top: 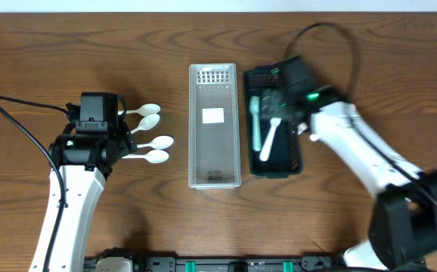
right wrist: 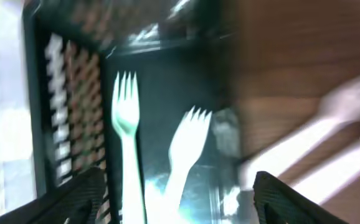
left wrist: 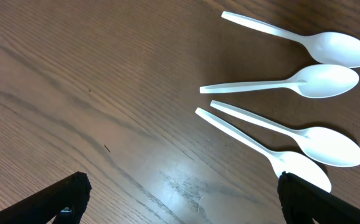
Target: Pack container
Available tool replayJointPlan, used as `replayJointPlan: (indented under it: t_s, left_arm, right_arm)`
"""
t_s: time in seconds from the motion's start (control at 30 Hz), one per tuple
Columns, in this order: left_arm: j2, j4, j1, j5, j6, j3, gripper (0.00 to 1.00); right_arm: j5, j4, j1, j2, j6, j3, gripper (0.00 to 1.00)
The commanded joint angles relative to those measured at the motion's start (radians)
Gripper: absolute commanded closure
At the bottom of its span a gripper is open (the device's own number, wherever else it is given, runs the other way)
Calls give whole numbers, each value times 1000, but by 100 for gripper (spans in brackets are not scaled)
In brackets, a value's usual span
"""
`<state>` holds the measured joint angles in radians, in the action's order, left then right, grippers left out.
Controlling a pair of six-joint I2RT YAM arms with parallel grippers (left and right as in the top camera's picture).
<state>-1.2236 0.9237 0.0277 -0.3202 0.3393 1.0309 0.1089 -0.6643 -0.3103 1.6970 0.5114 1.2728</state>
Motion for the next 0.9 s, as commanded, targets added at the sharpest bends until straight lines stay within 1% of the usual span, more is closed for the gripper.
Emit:
replayJointPlan:
  t_s: [0.0, 0.03, 0.13, 0.23, 0.33, 0.47, 0.6, 0.7, 0.87]
  left_arm:
    - [-5, 3, -5, -5, -6, 15, 2]
    - [-5, 3, -5, -5, -6, 15, 2]
    - [-5, 3, -5, -5, -6, 15, 2]
    - [-5, 3, -5, -5, -6, 15, 2]
    - [-5, 3, -5, -5, -6, 15, 2]
    - [-5, 3, -5, -5, -6, 15, 2]
    - [-5, 3, -5, -5, -6, 15, 2]
    - [-5, 3, -5, -5, -6, 15, 2]
    - [-5, 3, -5, -5, -6, 15, 2]
  right_arm:
    - [29, -49, 156, -24, 138, 21, 27]
    - [23, -68, 196, -15, 157, 21, 26]
    - [-21, -89, 269, 10, 160, 21, 26]
    - [64, -105, 294, 23, 147, 21, 23]
    - [118, -114, 316, 32, 170, 20, 25]
    - [95, -135, 326, 64, 185, 20, 29]
    - [92, -138, 326, 132, 234, 15, 29]
    - [74, -89, 325, 202, 240, 15, 29]
    - [43, -52, 325, 253, 240, 15, 31]
